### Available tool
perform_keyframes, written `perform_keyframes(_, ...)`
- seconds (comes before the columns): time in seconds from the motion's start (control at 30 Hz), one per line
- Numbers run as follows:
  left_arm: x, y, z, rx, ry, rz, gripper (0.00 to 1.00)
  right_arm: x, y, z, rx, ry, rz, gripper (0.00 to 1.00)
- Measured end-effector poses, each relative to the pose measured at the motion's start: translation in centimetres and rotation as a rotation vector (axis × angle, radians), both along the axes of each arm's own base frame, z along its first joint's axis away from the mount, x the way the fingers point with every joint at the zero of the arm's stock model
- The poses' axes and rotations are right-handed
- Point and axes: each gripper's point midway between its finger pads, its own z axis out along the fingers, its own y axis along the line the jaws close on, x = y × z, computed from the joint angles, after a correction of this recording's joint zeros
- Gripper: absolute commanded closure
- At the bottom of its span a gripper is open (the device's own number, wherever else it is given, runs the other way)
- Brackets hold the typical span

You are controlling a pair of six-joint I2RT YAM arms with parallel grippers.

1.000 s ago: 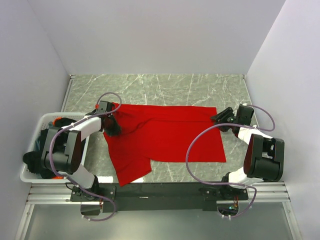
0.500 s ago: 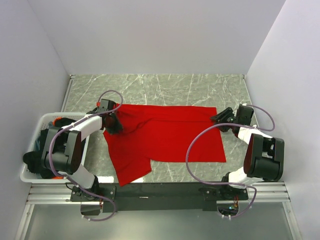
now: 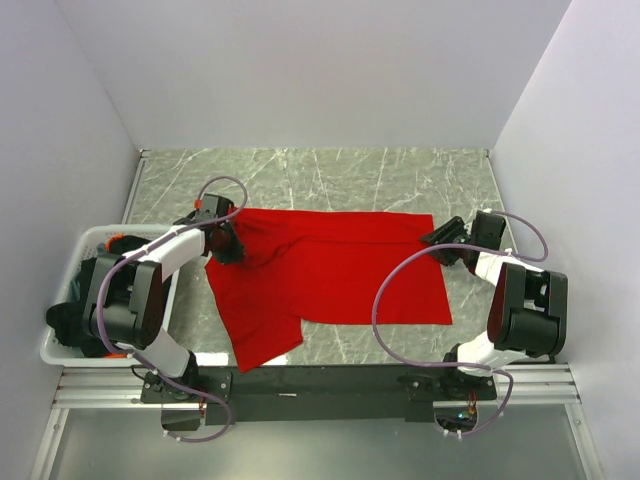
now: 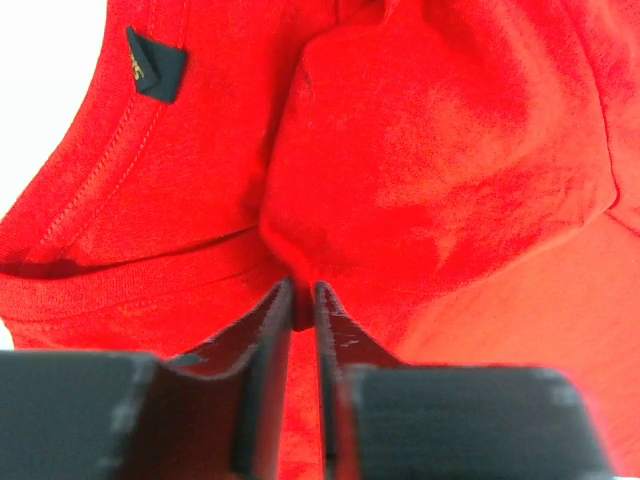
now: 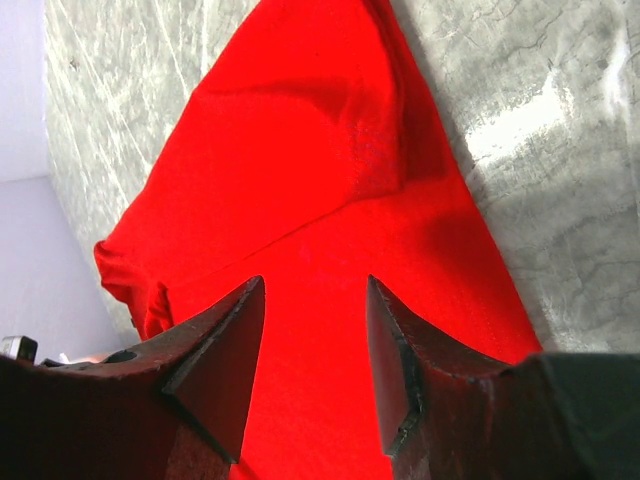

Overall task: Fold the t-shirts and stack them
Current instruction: Fold the tshirt

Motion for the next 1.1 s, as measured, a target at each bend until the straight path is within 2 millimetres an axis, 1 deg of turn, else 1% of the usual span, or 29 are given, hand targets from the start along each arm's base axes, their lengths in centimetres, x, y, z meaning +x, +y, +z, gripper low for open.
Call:
perform_keyframes(0.03,-0.1,0.0,0.0,0.000,0.003,0.001,0.92,0.0,0.0,0.0,0.000,0.001,0.000,0.48)
perform_keyframes(0.1,-0.2,0.1,-0.1,0.005,0.011,0.004,0.99,0.0,0.0,-0.1,0.001,0.002,0.000,0.48)
perform_keyframes(0.27,-1.0,0.7,-0.3,0.033,0.039,0.020,0.99,-0.1,0.0,-0.4,0.003,0.012,0.000,0.48)
perform_keyframes(0.33,-1.4,0.9,0.0,0.038,0.047,0.031,0.99,-0.1,0.0,-0.5,0.004,0.015,0.000,0.48)
perform_keyframes(0.37,-1.5,0.9,0.3,0.036,0.045,0.038,0.99,-0.1,0.0,-0.5,0.004,0.015,0.000,0.48)
perform_keyframes(0.57,-1.9,0.8,3.7,-0.002,-0.027,0.073,0.99,0.0,0.0,-0.5,0.000,0.013,0.001,0.48)
perform_keyframes(0.73,-2.2,0.5,4.9,-0.035,-0.041,0.091,0.98,0.1,-0.2,-0.4,-0.011,0.011,-0.001,0.48)
perform_keyframes(0.8,-2.3,0.3,4.8,-0.048,-0.038,0.096,0.98,0.2,-0.3,-0.4,-0.016,0.012,-0.004,0.48)
perform_keyframes(0.87,-2.7,0.3,4.3,-0.053,-0.027,0.104,0.98,0.2,-0.4,-0.5,-0.020,0.014,-0.008,0.47)
perform_keyframes(1.1,-5.0,0.5,0.8,-0.057,0.047,0.125,0.98,0.6,-1.0,-0.7,-0.031,0.026,-0.043,0.46)
